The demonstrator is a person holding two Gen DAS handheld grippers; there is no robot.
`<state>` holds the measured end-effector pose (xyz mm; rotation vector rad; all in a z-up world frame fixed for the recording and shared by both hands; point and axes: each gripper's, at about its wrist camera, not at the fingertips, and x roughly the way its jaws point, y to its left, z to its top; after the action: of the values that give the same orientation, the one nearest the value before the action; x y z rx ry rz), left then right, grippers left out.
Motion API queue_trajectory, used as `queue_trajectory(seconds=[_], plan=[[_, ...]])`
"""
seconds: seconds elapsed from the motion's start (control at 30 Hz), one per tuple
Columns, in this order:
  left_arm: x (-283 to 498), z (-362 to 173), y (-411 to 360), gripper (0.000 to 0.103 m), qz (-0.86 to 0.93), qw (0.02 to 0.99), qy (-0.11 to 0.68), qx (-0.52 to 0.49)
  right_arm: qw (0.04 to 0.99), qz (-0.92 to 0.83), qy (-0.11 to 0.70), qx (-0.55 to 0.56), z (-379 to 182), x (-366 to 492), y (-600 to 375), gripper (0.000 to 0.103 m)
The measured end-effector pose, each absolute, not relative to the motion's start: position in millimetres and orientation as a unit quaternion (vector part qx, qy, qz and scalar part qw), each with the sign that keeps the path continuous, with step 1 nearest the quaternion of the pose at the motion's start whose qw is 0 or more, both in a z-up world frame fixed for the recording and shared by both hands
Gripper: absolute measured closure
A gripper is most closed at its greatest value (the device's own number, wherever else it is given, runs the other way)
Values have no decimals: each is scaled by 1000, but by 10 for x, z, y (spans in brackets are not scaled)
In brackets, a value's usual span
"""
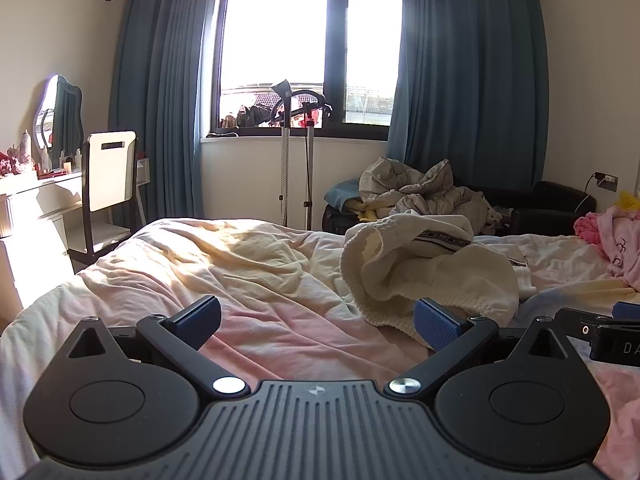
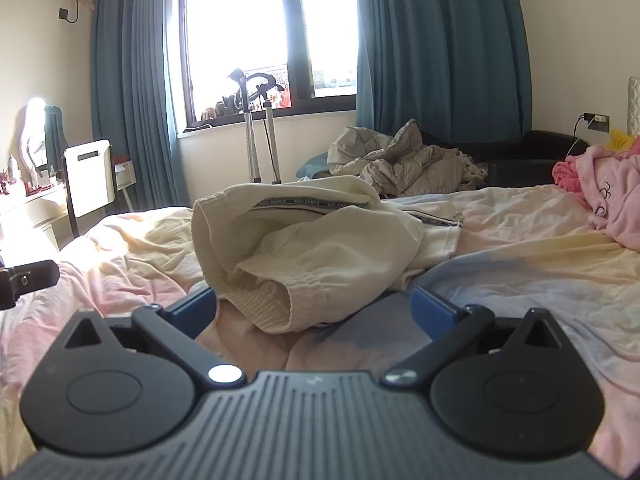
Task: Fold clothes
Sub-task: 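Move both open grippers toward the crumpled cream sweatpants on the bed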
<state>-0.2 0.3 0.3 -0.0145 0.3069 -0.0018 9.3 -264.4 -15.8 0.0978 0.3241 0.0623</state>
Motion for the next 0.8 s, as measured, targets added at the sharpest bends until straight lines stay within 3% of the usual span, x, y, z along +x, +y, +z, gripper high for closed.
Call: queue_trajectory(seconds=[0.8], plan=[[-39, -172, 167, 0, 2, 990, 137, -16, 985, 8, 163, 60, -314, 159, -2697, 0]])
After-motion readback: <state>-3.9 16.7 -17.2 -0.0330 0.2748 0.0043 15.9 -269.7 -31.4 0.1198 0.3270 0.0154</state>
